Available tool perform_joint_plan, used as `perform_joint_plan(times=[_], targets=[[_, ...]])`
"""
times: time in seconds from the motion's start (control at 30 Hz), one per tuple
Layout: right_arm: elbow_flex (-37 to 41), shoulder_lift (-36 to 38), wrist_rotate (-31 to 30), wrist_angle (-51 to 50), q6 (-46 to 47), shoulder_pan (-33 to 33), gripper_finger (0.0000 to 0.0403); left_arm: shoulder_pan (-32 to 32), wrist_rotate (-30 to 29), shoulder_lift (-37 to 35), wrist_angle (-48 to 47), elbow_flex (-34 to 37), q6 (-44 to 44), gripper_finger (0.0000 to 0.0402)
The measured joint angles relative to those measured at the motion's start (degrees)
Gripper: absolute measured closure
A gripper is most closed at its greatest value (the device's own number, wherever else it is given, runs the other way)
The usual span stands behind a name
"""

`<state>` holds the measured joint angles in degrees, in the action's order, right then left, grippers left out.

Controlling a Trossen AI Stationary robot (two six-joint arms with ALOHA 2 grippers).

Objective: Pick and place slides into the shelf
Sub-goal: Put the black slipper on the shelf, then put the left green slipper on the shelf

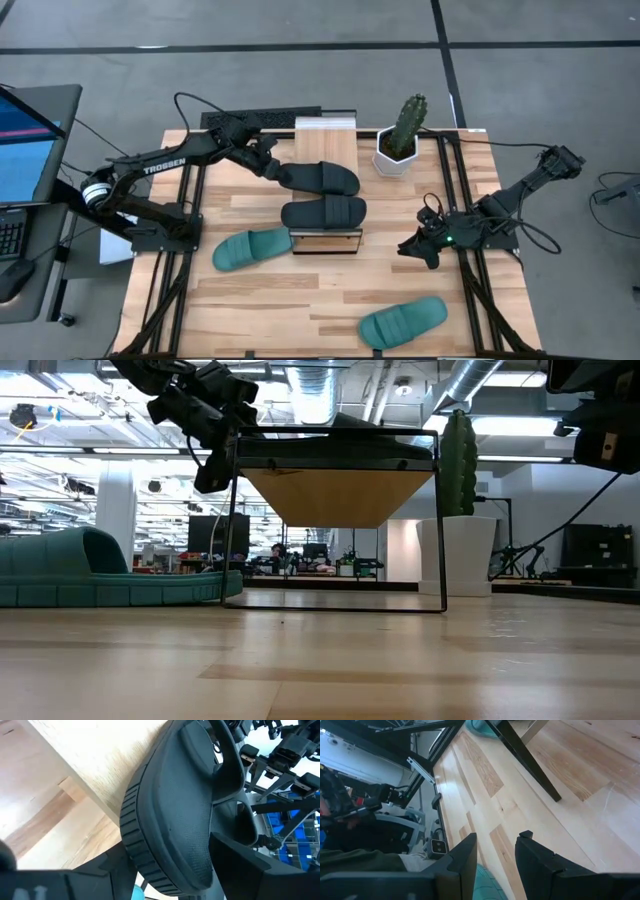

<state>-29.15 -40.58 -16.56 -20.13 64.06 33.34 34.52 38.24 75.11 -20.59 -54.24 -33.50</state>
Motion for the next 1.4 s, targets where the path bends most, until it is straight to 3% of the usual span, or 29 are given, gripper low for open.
perform_joint_plan(times=[0.17,0.43,1.4], targets=[[0.0,-0.02,0.0,-0.01,-0.01,0.0,0.0282,-0.83,-0.81,0.02,-1.2,0.0,-0.48,0.0179],[0.0,-0.02,0.02,0.01,0.38,0.0,0.0282,-1.66,-8.06,0.04,-3.53,0.0,1.05,0.0179],[0.0,0.0,0.0,-0.22,0.45,0.0,0.0282,-1.26,-12.39,0.04,-6.11,0.0,8.17,0.018]])
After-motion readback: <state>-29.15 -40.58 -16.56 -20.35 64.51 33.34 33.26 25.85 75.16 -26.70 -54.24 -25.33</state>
